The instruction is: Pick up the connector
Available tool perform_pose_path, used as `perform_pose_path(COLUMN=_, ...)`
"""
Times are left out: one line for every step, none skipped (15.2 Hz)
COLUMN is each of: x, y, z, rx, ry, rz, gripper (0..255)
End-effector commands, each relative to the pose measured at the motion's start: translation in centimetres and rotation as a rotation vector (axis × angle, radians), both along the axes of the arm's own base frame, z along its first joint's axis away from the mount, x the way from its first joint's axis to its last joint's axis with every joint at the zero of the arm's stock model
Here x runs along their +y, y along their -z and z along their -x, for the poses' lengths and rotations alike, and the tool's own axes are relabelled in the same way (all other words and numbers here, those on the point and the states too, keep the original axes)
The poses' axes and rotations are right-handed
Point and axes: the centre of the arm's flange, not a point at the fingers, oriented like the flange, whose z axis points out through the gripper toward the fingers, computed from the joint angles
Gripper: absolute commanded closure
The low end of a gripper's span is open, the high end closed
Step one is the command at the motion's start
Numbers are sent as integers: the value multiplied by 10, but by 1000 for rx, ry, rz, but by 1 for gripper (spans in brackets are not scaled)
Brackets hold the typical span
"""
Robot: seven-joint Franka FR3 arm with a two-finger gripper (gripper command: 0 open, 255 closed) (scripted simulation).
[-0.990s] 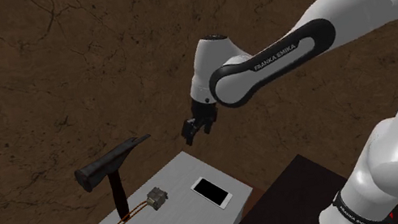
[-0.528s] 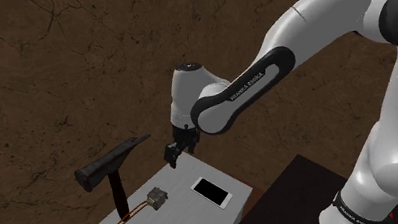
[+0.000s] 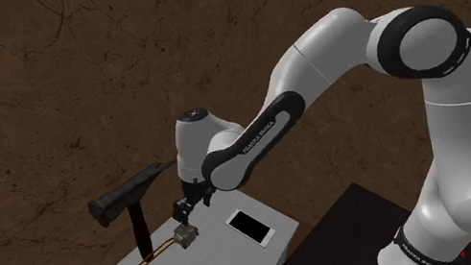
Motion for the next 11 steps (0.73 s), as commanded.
perform_pose_path(x=18, y=25, z=-4, rx=8, ry=-10, rz=5, gripper=0)
perform_pose_path(x=27, y=35, z=-6, rx=12, ry=-15, rz=7, gripper=0)
perform_pose_path(x=28, y=37, z=-6, rx=12, ry=-16, rz=7, gripper=0)
perform_pose_path(x=28, y=42, z=-6, rx=12, ry=-16, rz=7, gripper=0)
perform_pose_path(x=28, y=47, z=-6, rx=12, ry=-16, rz=7, gripper=0)
perform_pose_path(x=28, y=52, z=-6, rx=12, ry=-16, rz=7, gripper=0)
perform_pose_path(x=28, y=58, z=-6, rx=12, ry=-16, rz=7, gripper=0)
perform_pose_path(x=28, y=63, z=-6, rx=12, ry=-16, rz=7, gripper=0)
perform_pose_path(x=28, y=68, z=-6, rx=12, ry=-16, rz=7, gripper=0)
perform_pose_path(x=28, y=77, z=-6, rx=12, ry=-16, rz=7, gripper=0)
perform_pose_path(x=28, y=77, z=-6, rx=12, ry=-16, rz=7, gripper=0)
